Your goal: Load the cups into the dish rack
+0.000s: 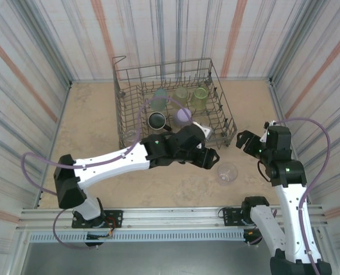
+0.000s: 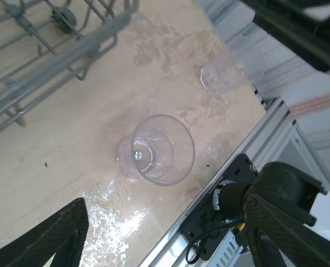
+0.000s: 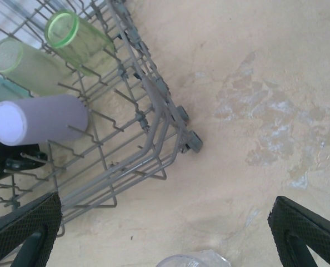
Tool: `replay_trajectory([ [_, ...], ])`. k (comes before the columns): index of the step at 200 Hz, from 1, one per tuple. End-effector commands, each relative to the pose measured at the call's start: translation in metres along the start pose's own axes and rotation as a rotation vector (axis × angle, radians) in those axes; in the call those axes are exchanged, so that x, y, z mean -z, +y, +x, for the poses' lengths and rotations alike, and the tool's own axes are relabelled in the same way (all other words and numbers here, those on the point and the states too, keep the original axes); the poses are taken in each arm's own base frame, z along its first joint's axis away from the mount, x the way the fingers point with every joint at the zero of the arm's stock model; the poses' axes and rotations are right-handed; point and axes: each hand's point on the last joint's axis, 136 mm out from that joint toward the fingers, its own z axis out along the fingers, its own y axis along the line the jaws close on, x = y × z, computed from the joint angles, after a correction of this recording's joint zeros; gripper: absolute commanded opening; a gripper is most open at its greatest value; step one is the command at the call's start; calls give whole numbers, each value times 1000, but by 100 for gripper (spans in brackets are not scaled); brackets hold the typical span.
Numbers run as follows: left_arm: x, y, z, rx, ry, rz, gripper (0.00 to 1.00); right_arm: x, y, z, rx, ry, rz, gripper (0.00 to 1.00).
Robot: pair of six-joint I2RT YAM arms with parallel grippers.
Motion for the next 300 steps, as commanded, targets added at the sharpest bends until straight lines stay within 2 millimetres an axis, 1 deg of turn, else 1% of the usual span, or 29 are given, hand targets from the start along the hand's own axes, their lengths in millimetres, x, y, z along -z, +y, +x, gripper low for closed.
replay_trajectory([
  [1,-16,-4,9,-56,62,-14,73,3,-1,8,-38,24,-21,100],
  [22,-38,-4,22,-67,127,-19,67,4,-4,7,-42,13,-14,100],
  [60,-70,3,40,-54,196,-44,66,3,-8,10,-46,9,-9,100],
  [88,-88,4,49,-47,236,-33,65,4,-8,8,-44,-3,-7,100],
  [105,-95,3,51,-42,247,-24,65,4,-8,6,-44,-12,-9,100],
  [116,-100,2,50,-42,246,-24,63,3,-7,6,-42,-14,-12,100],
  [135,-108,5,48,-49,242,-40,62,3,-8,6,-41,-16,-9,100],
  [144,-110,6,48,-51,240,-47,60,3,-7,6,-39,-16,-13,100],
  [162,-117,12,50,-44,251,-70,60,3,-7,8,-38,-9,-21,100],
  [177,-121,16,52,-34,262,-80,57,4,-6,9,-38,-9,-26,100],
  [204,-127,25,53,-23,274,-95,56,5,-5,6,-37,-20,-28,100],
  [225,-130,33,55,-10,289,-105,54,5,-3,3,-35,-26,-31,100],
  [248,-133,37,54,3,288,-104,38,4,-2,1,-34,-24,-38,100],
  [265,-133,33,53,14,287,-87,29,3,0,1,-35,-17,-46,100],
  [286,-133,27,53,23,294,-65,27,4,3,1,-36,-14,-60,100],
  [289,-141,34,61,26,313,-80,27,5,3,1,-35,-15,-60,100],
  [300,-143,36,62,23,317,-86,27,5,2,0,-36,-22,-59,100],
])
